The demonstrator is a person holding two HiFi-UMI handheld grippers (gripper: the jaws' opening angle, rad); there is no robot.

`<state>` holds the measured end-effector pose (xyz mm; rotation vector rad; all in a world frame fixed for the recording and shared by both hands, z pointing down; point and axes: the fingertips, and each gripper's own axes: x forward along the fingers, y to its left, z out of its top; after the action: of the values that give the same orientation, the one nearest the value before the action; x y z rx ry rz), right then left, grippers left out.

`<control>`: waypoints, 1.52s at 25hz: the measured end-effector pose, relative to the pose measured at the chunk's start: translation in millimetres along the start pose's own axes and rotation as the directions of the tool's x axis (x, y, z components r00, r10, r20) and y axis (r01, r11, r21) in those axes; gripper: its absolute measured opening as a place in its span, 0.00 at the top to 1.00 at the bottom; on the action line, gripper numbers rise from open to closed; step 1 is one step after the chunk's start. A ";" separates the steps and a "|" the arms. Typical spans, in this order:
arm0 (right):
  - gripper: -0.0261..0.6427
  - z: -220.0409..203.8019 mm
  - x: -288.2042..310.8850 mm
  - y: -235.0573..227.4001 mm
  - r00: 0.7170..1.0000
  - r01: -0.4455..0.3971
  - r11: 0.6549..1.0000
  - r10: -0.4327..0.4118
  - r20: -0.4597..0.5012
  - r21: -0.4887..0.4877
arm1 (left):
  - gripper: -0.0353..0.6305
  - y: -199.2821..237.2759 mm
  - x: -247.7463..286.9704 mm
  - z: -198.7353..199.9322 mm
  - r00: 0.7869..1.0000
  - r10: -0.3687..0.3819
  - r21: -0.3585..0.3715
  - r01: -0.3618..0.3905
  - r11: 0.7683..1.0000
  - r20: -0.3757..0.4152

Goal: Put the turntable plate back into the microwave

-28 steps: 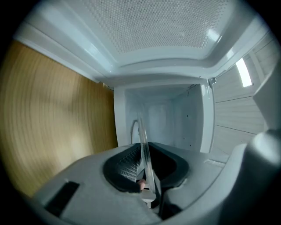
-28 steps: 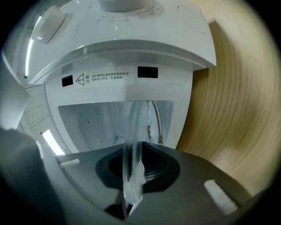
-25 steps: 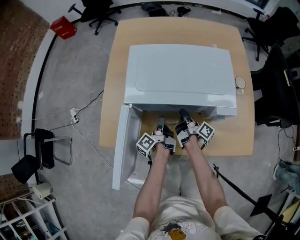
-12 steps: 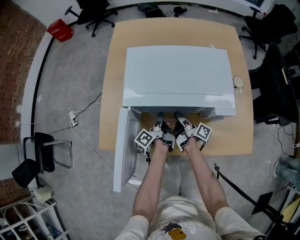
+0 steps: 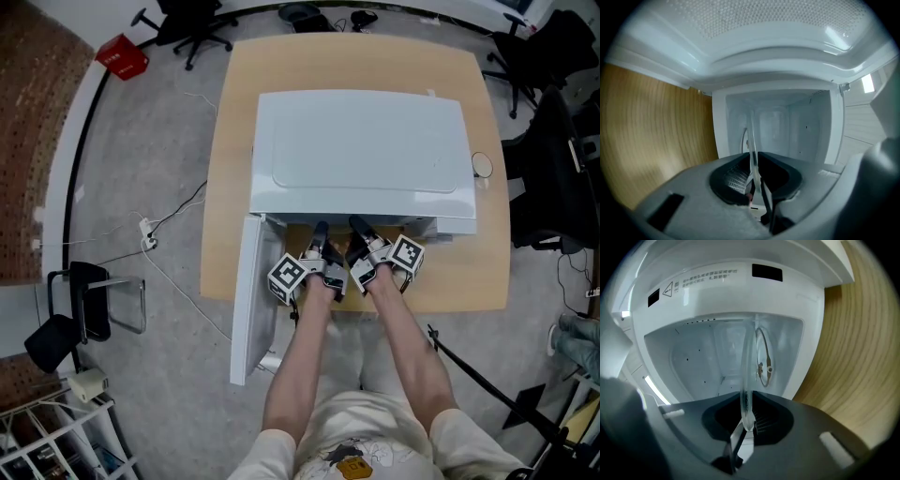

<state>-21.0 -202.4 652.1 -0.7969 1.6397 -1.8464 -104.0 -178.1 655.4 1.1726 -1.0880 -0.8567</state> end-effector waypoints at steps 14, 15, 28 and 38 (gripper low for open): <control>0.92 30.2 14.6 -12.4 0.977 0.138 0.990 -0.140 0.158 0.021 | 0.92 2.6 -24.8 2.8 1.000 0.016 0.043 -0.015 0.999 -0.009; 0.88 32.6 13.2 -14.3 0.972 0.156 0.988 -0.157 0.173 0.024 | 0.92 1.7 -24.3 2.9 1.000 0.014 0.047 -0.013 0.999 -0.011; 0.54 39.8 3.8 -6.0 0.936 0.254 0.964 -0.264 0.233 0.072 | 0.90 7.6 -9.6 -15.0 0.994 0.065 0.089 -0.057 0.994 -0.090; 0.57 38.2 4.3 -7.4 0.960 0.196 0.977 -0.209 0.188 0.086 | 0.93 19.1 6.1 -16.2 0.988 0.099 0.087 -0.089 0.992 -0.118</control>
<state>4.1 -230.4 663.0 -1.1159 1.4092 -1.8802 -87.2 -175.4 674.7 1.2155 -1.0765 -0.6641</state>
